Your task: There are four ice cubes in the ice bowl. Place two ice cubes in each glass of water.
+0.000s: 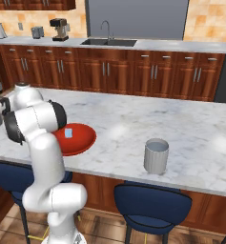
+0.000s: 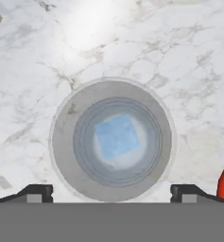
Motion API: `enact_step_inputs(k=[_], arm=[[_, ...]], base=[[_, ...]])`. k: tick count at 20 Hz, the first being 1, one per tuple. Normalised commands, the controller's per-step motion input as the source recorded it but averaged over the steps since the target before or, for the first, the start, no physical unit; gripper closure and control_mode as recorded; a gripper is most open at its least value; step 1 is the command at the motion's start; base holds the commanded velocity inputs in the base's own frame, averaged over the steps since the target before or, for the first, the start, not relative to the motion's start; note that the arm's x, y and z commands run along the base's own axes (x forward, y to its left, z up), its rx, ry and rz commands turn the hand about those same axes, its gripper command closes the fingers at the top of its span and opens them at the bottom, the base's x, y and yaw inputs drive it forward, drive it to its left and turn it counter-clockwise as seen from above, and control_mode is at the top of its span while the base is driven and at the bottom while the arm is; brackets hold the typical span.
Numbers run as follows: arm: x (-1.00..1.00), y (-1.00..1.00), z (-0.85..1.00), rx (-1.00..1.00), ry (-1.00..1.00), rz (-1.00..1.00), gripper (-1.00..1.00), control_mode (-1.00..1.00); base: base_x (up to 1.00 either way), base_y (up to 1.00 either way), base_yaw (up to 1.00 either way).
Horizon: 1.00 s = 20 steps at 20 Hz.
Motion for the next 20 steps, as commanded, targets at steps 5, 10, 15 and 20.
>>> enact_step_inputs(k=[5, 10, 15, 20], arm=[[-0.21, -0.22, 0.17, 0.09, -0.08, 0.00, -1.00, -1.00], [-0.60, -0.57, 0.80, -0.02, 0.01, -0.01, -1.00, -1.00], [-0.58, -0.85, 0.70, -0.20, 0.12, 0.00, -1.00, -1.00], [-0.40, -0.97, 0.15, -0.13, 0.03, 0.00, -1.00, -1.00]], base=[[0.00, 0.00, 0.00], [0.00, 0.00, 0.00], [0.00, 0.00, 0.00], [0.00, 0.00, 0.00]])
